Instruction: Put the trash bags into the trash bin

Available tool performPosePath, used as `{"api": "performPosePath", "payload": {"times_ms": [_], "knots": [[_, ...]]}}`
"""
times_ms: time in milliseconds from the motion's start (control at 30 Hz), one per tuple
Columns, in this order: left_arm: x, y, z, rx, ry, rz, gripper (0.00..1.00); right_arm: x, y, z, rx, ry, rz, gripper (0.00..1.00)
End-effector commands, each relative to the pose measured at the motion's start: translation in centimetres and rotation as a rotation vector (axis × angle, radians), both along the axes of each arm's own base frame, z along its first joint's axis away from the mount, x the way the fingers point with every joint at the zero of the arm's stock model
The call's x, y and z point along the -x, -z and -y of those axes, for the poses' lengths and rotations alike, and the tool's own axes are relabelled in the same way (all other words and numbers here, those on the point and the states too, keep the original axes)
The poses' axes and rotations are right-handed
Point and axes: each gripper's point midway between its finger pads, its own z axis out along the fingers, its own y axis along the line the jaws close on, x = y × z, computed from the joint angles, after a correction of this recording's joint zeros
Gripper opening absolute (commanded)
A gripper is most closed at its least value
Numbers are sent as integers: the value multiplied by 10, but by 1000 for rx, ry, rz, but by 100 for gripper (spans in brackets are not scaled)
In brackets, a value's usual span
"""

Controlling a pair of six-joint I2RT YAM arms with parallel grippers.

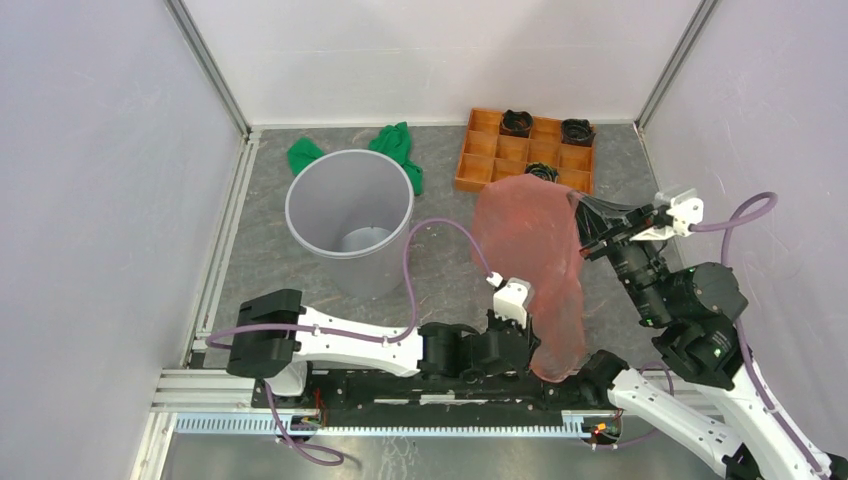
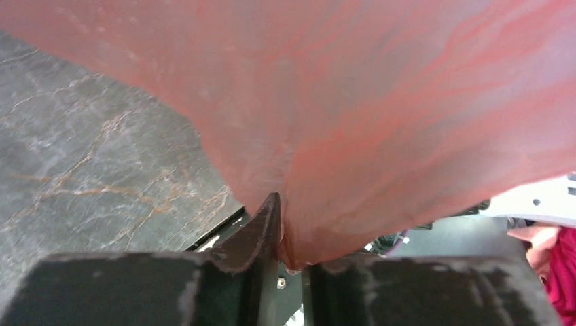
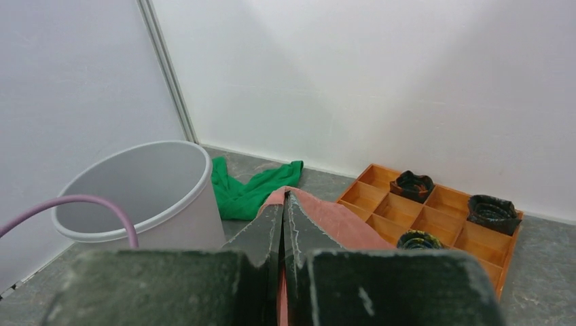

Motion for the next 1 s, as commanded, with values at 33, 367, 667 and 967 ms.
{"api": "performPosePath", "payload": {"times_ms": [33,367,667,967], "knots": [[-27,-45,-21,13,-91,71,7,7,-18,19,-3,57,68,2],[-62,-214,-68,113,-15,322,2,14,2,-31,270,-179,72,9],[-105,-265,-110,147,-84,412,2,20,1,-87,345,-450,-1,13],[-114,-285,-119,46,-52,497,2,8,-37,-87,206,-393,-81,24]]}}
